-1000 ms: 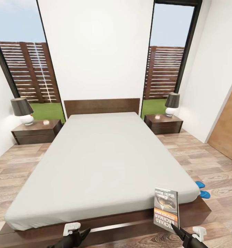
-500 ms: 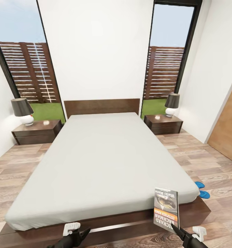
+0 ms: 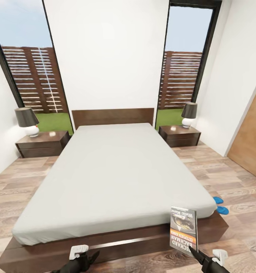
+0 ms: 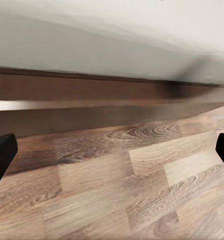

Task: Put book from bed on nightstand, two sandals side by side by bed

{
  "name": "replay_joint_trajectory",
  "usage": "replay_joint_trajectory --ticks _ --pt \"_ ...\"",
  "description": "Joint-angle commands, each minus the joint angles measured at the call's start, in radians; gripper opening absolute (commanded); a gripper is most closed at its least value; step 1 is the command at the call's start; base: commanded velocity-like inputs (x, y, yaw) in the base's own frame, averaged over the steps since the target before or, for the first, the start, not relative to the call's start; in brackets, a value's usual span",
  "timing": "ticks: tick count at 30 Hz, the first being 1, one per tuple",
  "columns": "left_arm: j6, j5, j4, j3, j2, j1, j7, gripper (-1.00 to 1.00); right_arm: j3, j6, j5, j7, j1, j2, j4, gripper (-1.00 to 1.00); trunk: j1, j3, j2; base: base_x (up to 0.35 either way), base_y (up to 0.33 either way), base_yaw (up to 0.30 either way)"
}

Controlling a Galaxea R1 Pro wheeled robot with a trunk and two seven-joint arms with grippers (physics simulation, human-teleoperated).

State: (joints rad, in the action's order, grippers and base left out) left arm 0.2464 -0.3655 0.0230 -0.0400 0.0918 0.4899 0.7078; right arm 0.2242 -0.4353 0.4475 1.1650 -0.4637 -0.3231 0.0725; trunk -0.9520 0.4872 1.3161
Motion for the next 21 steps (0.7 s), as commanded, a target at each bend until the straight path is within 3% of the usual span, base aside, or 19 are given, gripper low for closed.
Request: replay_joint_trajectory --ticks 1,21 --pt "0.005 -0.004 -0.002 -0.004 0.000 0.001 0.002 1.00 0.007 -0.005 -0.004 0.004 -0.002 -0.001 0.004 -1.00 0.000 0.001 0.001 -0.003 0.000 0.139" --pt "0.005 -0.004 -0.002 -0.004 0.000 0.001 0.001 1.00 0.007 -0.005 -0.004 0.005 -0.002 0.000 0.004 -1.00 0.000 0.001 0.001 0.000 0.000 0.275"
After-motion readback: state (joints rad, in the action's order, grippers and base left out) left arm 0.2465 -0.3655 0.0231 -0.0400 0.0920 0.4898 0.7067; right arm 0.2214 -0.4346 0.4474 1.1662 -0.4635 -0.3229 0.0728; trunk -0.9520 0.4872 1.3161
